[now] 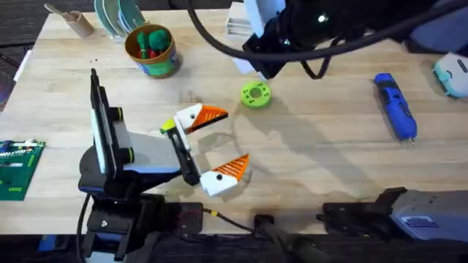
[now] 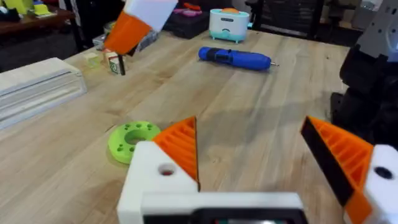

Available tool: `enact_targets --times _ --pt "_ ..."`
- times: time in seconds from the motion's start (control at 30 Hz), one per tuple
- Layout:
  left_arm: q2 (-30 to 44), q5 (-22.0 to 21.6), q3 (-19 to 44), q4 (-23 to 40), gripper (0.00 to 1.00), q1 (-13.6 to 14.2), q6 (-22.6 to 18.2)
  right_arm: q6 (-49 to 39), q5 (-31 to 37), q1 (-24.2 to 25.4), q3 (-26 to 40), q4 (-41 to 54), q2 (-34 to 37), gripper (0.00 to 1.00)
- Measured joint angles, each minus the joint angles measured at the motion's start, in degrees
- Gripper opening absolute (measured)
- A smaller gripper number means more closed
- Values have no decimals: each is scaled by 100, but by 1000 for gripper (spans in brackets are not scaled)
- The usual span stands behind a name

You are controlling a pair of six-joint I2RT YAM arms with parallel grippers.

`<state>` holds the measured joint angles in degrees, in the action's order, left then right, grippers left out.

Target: Pick up the gripper from the table and insert it into the empty holder that is missing its gripper. Then pick up a screw, insert it into the mounting hole, and use the screwdriver to tighten it. Finally, clean up the table by picking up the vegetable and placing it into the bucket.

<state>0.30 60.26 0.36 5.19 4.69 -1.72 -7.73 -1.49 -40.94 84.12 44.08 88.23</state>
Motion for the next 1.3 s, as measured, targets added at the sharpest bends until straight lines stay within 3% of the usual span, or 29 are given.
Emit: enact_targets --times 0.07,0.13,0.53,1.3 --pt "1 -1 0 0 993 0 0 88 -208 -90 160 251 2 8" --pt "1 -1 0 0 993 0 0 223 -529 -507 503 561 1 8" --pt "1 -1 0 0 993 0 0 435 -693 -1356 601 362 2 8" --pt "1 9 -2 4 992 0 4 430 -453 -1682 607 209 452 8"
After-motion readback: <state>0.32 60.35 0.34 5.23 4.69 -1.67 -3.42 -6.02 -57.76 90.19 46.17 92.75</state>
